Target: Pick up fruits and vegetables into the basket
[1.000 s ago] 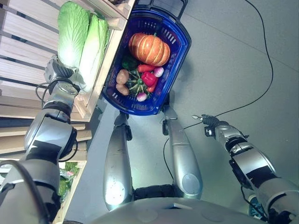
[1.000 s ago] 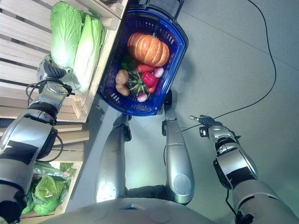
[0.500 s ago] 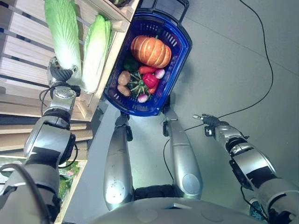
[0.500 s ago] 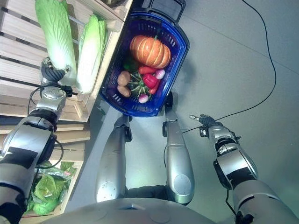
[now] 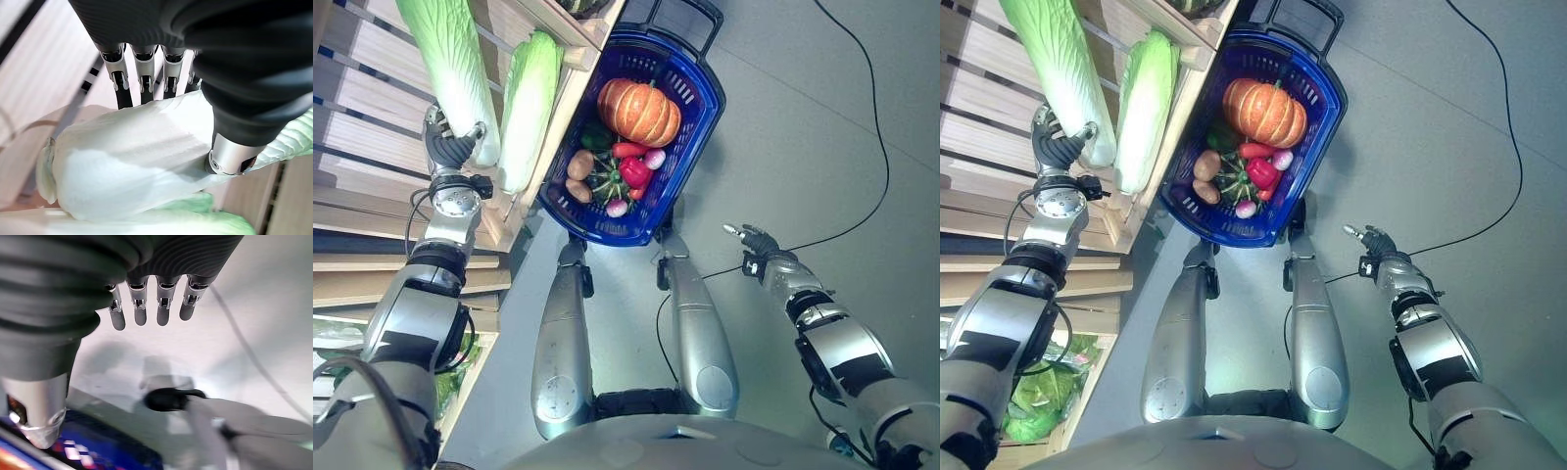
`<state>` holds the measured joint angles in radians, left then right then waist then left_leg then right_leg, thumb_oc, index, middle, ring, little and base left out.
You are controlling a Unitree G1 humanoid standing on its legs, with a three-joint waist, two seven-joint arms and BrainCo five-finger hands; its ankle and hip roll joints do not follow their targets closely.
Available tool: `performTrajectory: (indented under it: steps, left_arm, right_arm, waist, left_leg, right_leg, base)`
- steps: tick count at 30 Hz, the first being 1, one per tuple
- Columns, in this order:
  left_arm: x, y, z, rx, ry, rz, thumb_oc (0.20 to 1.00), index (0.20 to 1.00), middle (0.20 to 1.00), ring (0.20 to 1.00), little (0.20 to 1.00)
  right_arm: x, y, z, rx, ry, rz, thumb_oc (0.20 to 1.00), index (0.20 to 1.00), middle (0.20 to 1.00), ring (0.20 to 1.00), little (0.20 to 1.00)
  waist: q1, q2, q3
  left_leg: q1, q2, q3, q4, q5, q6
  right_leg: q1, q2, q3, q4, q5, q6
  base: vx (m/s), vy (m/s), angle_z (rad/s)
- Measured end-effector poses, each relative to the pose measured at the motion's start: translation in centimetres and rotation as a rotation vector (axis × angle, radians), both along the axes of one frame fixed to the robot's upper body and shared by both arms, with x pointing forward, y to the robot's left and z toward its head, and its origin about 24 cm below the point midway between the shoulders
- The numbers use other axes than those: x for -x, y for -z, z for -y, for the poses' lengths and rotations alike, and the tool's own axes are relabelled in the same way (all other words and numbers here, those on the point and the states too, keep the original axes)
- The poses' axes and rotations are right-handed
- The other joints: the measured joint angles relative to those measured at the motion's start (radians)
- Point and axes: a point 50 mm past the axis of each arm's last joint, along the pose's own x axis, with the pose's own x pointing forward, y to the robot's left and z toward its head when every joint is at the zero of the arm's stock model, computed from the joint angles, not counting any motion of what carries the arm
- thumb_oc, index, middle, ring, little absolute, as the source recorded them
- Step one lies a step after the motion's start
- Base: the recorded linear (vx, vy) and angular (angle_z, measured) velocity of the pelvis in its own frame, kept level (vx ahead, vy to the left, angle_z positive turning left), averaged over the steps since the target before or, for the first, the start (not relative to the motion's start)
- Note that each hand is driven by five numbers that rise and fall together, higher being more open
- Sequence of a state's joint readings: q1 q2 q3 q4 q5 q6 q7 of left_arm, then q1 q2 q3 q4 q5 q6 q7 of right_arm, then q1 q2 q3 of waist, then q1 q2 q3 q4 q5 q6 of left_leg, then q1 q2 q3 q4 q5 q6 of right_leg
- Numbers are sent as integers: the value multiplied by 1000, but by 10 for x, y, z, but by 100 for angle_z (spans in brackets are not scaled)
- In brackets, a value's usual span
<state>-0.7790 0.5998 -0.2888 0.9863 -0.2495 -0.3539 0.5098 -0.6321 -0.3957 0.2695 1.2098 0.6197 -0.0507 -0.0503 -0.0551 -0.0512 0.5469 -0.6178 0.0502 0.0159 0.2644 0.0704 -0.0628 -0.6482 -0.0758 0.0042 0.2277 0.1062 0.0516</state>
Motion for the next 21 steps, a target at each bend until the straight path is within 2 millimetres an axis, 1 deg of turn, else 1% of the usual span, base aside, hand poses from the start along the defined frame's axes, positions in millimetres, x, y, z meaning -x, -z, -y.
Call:
performTrajectory:
  steps: [4, 5, 8, 14, 15, 17, 21]
  left_arm:
    - [2, -5, 13, -114, 25, 45, 200, 200, 200, 200, 200]
    - [2, -7, 18, -163, 37, 60, 200, 200, 200, 200, 200]
    - [2, -10, 27, -231, 61, 78, 200, 200, 200, 200, 200]
    - [1, -17, 44, -399, 110, 116, 200, 200, 200, 200, 200]
    - [1, -18, 46, -422, 117, 119, 200, 200, 200, 200, 200]
    - [1, -17, 48, -453, 126, 118, 200, 200, 200, 200, 200]
    - [3, -18, 48, -556, 143, 118, 200, 200, 200, 200, 200]
  right_arm:
    - [-10, -17, -5, -48, 18, 134, 1000, 1000, 1000, 1000, 1000]
    - [-14, -25, -7, -71, 22, 190, 1000, 1000, 1000, 1000, 1000]
    - [-20, -37, -11, -94, 23, 263, 1000, 1000, 1000, 1000, 1000]
    - [-27, -55, -18, -123, 2, 370, 1000, 1000, 1000, 1000, 1000]
    - [-28, -59, -18, -128, 0, 390, 1000, 1000, 1000, 1000, 1000]
    - [-28, -63, -18, -137, 0, 418, 1000, 1000, 1000, 1000, 1000]
    - [-32, -79, -25, -164, -25, 502, 1000, 1000, 1000, 1000, 1000]
  waist:
    - [5, 1, 0]
    - [8, 1, 0]
    - [8, 1, 1]
    - [8, 2, 1]
    - [7, 3, 2]
    - [8, 3, 2]
    - [8, 5, 3]
  left_leg:
    - [15, 0, -8, -21, 9, -5]
    - [19, 0, -7, -28, 11, -8]
    - [19, 0, -7, -33, 13, -11]
    - [22, 2, -6, -51, 20, -13]
    - [23, 2, -6, -53, 25, -6]
    - [28, 1, -4, -62, 27, -6]
    - [31, 1, -2, -64, 27, -7]
  right_leg:
    - [10, -1, -9, -3, 0, 0]
    - [11, -1, -10, -3, -3, 3]
    - [11, -1, -10, -8, -3, 3]
    - [9, 1, -13, -18, 1, -2]
    - [9, 1, -13, -18, 2, -3]
    - [10, 0, -13, -18, 2, -3]
    - [10, 0, -13, -18, 3, -5]
  base:
    - [-14, -16, 5]
    - [0, 0, 0]
    - [0, 0, 0]
    - [0, 0, 0]
    - [0, 0, 0]
    - [0, 0, 0]
    - [0, 0, 0]
